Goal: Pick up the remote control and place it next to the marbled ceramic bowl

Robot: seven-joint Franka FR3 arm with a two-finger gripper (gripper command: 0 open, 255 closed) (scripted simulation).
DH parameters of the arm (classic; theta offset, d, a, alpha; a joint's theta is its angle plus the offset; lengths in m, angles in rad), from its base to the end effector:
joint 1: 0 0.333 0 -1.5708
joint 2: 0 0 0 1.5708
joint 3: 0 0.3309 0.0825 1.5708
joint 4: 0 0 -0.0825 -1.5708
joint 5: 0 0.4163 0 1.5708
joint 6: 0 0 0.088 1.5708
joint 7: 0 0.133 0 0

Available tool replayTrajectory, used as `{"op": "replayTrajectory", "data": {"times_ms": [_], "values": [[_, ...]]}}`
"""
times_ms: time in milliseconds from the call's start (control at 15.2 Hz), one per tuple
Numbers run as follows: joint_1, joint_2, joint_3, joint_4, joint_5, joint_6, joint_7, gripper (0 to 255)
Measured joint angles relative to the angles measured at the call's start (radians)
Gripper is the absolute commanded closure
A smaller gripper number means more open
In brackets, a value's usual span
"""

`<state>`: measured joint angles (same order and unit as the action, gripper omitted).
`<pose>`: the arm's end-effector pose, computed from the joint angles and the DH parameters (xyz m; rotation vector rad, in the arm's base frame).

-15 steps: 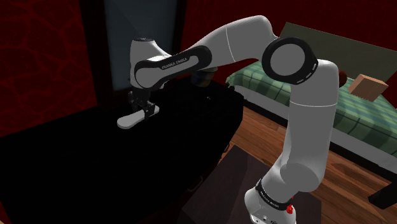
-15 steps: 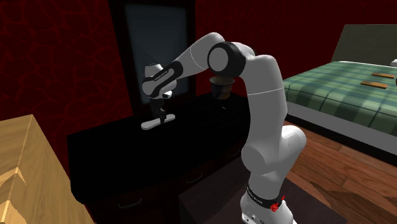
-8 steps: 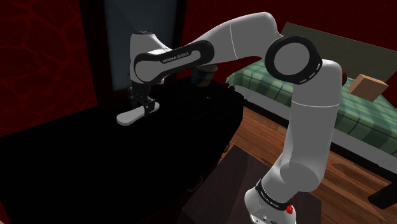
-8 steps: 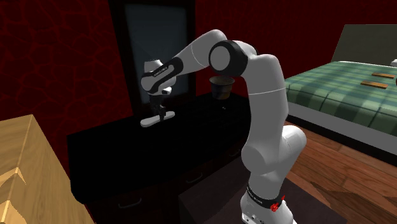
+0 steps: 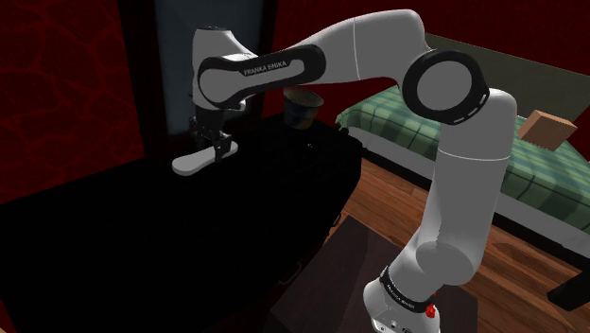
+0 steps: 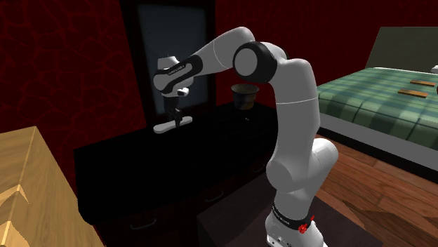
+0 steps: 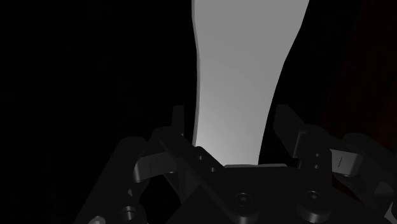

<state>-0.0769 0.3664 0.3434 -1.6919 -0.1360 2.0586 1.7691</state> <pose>0.6727 0.1531 0.3700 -2.3233 2.0847 -0.0196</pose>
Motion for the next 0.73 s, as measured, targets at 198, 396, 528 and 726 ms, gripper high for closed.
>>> {"op": "replayTrajectory", "data": {"times_ms": [198,396,528,726], "values": [[0.0,-0.011,0.002,0.024,0.005,-0.034,-0.003,255],[-0.002,-0.026,0.005,0.042,0.011,-0.066,-0.006,255],[-0.002,-0.029,0.005,0.067,0.014,-0.094,-0.01,255],[0.0,-0.037,0.008,0.099,0.018,-0.134,-0.01,255]]}}
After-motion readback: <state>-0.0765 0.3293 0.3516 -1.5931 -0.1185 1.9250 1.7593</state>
